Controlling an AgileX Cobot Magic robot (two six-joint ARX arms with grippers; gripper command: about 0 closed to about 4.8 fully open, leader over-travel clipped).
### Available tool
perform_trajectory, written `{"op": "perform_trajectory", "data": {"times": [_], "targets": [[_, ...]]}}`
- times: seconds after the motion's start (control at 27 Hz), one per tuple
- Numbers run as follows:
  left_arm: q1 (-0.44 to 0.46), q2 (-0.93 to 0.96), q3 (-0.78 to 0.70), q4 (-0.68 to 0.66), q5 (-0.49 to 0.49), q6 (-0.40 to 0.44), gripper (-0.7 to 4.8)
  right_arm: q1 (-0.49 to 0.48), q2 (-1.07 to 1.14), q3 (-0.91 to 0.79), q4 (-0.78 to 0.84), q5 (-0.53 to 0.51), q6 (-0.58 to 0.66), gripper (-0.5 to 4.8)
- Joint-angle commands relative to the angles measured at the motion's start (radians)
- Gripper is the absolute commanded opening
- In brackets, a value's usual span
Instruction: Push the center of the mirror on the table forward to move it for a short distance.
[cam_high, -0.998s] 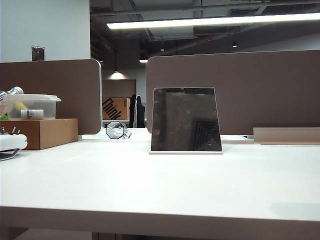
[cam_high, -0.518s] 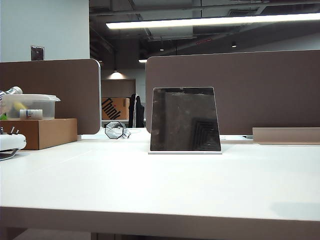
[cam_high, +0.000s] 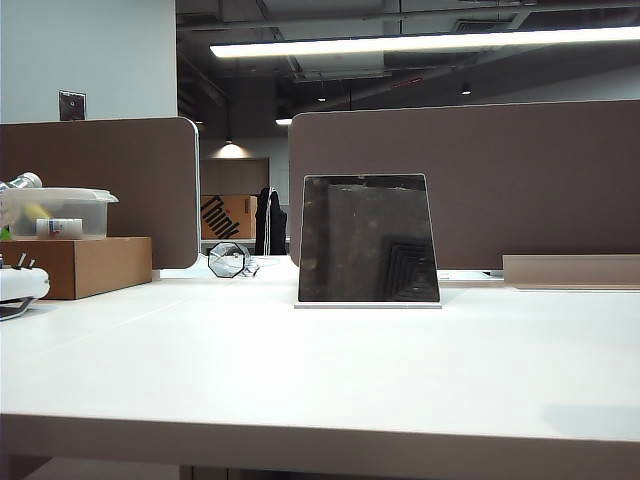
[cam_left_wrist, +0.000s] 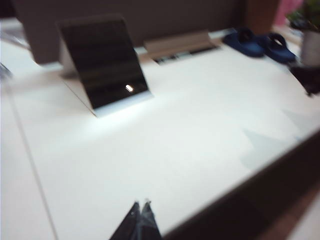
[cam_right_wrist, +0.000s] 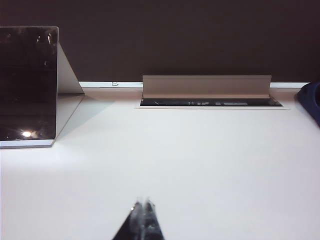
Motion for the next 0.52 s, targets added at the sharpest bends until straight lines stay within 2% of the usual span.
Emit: {"op": "perform_trajectory", "data": {"times": [0.04,0.07,0.15,0.22,0.37,0.52], "targets": [[0.001,0.0,0.001,0.063,-0.124,0.037,-0.05,0.0,0.001,-0.004,0.014,0.002,0.0,-0.05],[0.002,0.0,0.0,0.061,-0.135,0.037,-0.05,0.0,0.001,-0.004,0.014,0.002,0.0,-0.05],[0.023,0.0,-0.006,0.092,-0.162,0.09,-0.05,0.0,0.001,-0.004,0.014,0.001,0.0,-0.05],[0.075,0.0,-0.029,0.154,-0.173,0.124,-0.05,0.0,0.001,-0.004,0.014,0.002,0.0,-0.05],[0.24,-0.001,-0.141,0.381,-0.137,0.135,-0.05,0.0,0.001,-0.004,0.014,0.002,0.0,-0.05],[0.398,-0.001,-0.266,0.513,-0.089,0.125,-0.05,0.0,0.001,-0.004,0.014,0.002,0.0,-0.05]]}}
